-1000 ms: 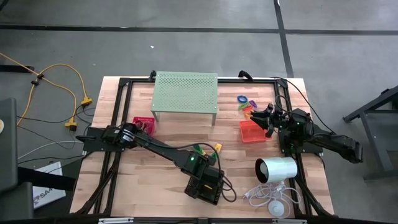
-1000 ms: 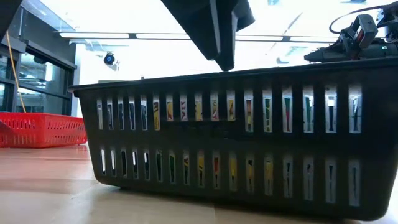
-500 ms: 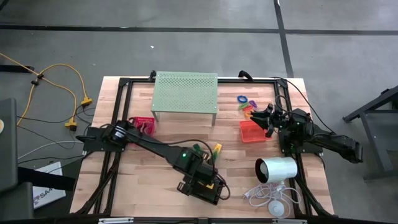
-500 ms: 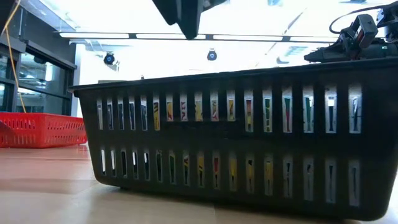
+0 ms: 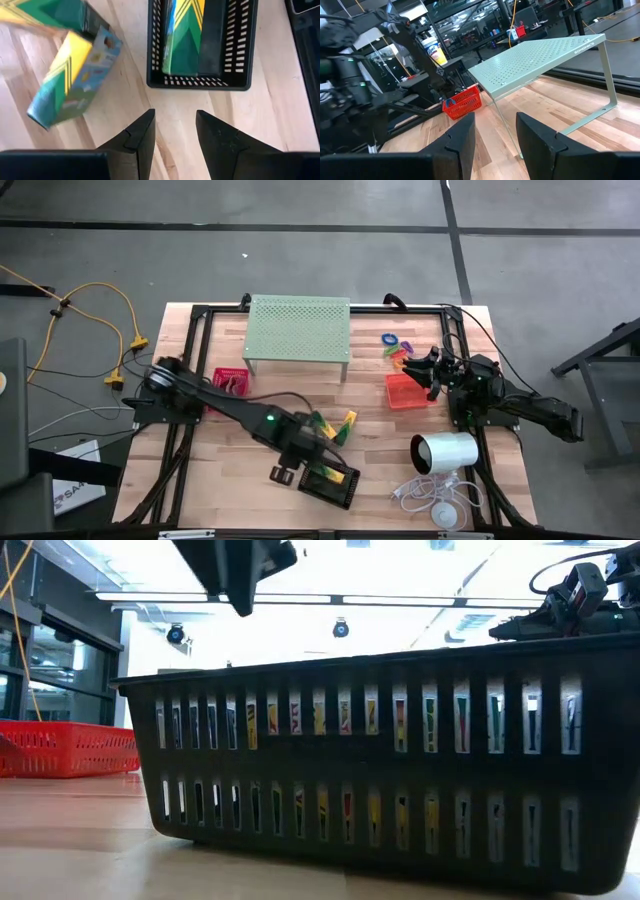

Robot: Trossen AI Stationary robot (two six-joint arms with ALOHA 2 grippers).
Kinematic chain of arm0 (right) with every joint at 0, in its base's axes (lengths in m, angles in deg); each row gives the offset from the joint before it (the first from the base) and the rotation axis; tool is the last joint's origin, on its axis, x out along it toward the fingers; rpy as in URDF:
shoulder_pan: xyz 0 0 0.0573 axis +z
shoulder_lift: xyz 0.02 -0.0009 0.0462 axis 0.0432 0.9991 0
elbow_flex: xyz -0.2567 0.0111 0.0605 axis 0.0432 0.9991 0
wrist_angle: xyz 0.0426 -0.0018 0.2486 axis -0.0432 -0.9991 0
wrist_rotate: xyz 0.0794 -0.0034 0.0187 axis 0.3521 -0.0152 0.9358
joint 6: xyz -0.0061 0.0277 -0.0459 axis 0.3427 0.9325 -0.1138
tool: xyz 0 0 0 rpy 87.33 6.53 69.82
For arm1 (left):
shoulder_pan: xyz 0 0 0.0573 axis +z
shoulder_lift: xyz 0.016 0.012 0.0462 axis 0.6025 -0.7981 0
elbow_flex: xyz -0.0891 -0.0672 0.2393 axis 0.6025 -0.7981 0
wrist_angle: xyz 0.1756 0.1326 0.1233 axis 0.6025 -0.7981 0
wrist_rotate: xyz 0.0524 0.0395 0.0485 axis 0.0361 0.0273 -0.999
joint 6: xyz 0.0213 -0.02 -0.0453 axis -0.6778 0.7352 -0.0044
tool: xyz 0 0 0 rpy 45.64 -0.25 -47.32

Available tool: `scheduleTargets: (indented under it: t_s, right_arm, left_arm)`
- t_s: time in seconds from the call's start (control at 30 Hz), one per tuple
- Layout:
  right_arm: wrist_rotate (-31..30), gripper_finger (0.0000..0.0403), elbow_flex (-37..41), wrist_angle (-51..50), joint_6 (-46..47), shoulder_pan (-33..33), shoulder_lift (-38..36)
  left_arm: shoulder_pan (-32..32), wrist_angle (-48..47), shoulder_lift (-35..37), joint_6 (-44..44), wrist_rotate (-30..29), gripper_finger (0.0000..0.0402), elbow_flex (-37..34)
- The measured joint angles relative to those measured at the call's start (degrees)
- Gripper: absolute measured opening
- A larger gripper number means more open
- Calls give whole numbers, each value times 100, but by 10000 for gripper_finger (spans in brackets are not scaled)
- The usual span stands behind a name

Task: Pick & Place Office Desk Supplies
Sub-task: Put the crayon box into the black bin

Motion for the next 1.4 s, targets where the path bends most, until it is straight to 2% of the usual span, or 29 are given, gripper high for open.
scheduleTargets:
  t_s: [0.17,0.37,0.87,1.27,1.4]
  right_arm:
    - [0,130,-1,0,2,0,0]
    - [1,130,0,0,0,1,0]
    - [0,130,1,0,2,1,0]
    - [1,130,1,-2,1,1,0]
    - [0,130,-1,-2,2,-1,0]
  left_arm:
    - [0,1233,956,251,-4,136,-1591]
    - [0,2151,1950,442,-43,136,-2909]
    - [-269,3128,3626,486,-603,136,-4741]
    - [-186,4173,5440,486,-623,136,-6439]
    - [-105,4220,6141,486,-658,136,-6852]
